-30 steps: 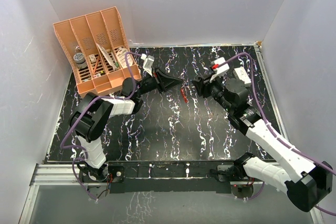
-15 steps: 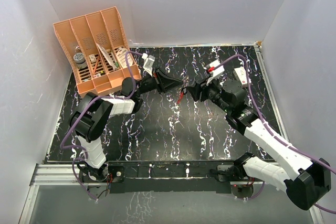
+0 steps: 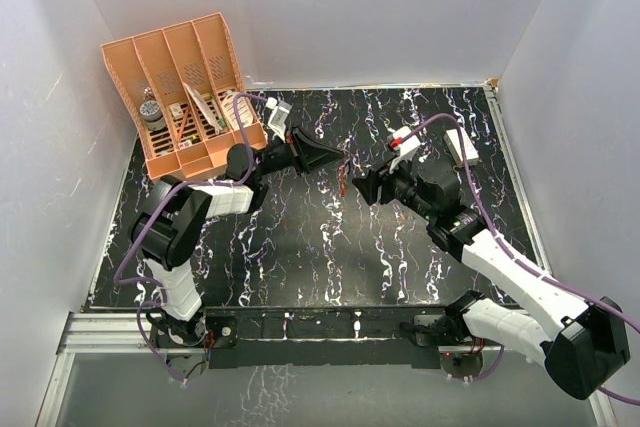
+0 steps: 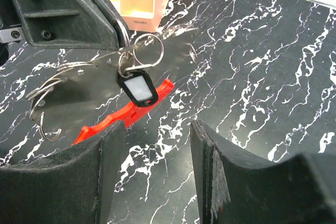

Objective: Put the keys on the keyring

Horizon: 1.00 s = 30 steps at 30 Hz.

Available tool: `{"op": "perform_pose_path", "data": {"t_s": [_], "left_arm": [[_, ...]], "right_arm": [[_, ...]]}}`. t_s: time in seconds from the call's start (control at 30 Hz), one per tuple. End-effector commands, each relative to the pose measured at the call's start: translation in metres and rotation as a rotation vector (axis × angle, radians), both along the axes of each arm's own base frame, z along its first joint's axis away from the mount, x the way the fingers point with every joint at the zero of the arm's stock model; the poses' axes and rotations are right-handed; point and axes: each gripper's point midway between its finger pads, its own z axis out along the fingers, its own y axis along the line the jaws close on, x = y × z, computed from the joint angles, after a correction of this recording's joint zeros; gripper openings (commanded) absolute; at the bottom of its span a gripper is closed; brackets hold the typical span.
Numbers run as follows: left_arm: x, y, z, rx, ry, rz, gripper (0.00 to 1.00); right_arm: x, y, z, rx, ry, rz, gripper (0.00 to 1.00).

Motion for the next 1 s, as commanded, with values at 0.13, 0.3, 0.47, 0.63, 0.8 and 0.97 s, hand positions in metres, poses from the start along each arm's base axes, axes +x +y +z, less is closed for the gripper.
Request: {"op": "perform_pose_path", "data": {"t_s": [0.13,0.3,0.47,0.63,0.8,0.97], "left_arm": [[-0.003,0.016,0.058,-0.14,-0.158,0.067,0.0],[0.011,0.02,0.062,-0.139,-0.127,0.15,0.0],[0.013,0.02,0.063,-0.134,-0.12,0.157,0.0],[0.021,0.02,0.057,-0.105,-0.082,0.194,0.0],[0.031,0.021,0.052,-0.08,-0.047,0.249,0.0],[0.039,0.023,0.047,-0.058,-0.009,0.291,0.0]], "right_arm": [[-0.002,0.002,0.015,0.053,-0.048,0.01,0.52],[-0.007,0.007,0.006,0.054,-0.028,0.048,0.53],[-0.009,0.01,0.005,0.071,-0.016,0.06,0.53],[-0.016,0.016,0.012,0.099,-0.022,0.107,0.53],[-0.017,0.022,0.018,0.135,-0.026,0.13,0.54],[-0.014,0.027,0.019,0.151,-0.024,0.14,0.54]]}}
